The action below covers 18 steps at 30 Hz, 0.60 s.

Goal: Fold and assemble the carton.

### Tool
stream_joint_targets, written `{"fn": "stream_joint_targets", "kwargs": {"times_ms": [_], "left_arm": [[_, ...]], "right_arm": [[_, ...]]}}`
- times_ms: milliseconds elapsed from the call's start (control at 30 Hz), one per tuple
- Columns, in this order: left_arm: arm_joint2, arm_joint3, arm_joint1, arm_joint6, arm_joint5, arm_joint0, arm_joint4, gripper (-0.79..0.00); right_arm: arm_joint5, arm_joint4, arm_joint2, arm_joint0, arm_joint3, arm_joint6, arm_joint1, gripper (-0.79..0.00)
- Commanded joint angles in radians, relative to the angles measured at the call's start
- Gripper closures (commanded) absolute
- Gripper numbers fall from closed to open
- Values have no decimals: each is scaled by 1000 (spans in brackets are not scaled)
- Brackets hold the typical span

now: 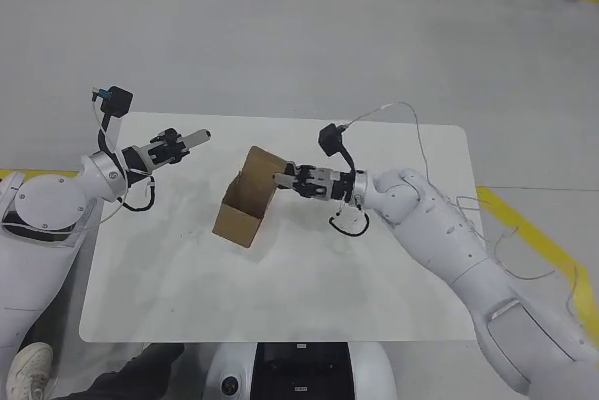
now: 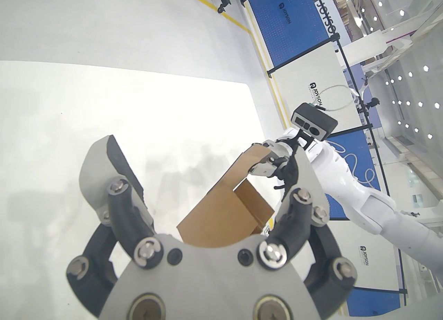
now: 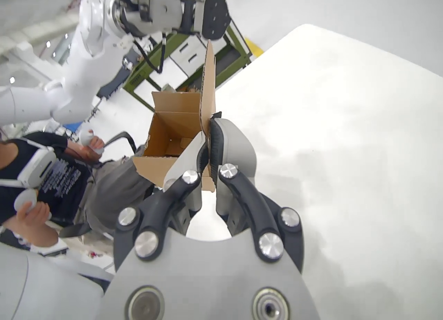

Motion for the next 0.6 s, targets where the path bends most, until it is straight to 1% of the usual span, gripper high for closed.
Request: {"fn": "stream_joint_targets", "kwargs": {"times_ms": [0,167,333,400,567], "left_arm": [[0,0,0,0,0,0,0,-785],[0,0,0,0,0,0,0,-785],[0,0,0,0,0,0,0,-785],[0,0,0,0,0,0,0,-785],[0,0,0,0,0,0,0,-785]], "right_arm": [[64,13,52,-69,-83,-13,24,0],[215,5,166,-247,-296,-49,75,0],[305,7,242,-389,-452,-77,102,0],[318,10,258,-415,-477,-83,107,0],[318,10,258,-415,-477,-83,107,0]]}}
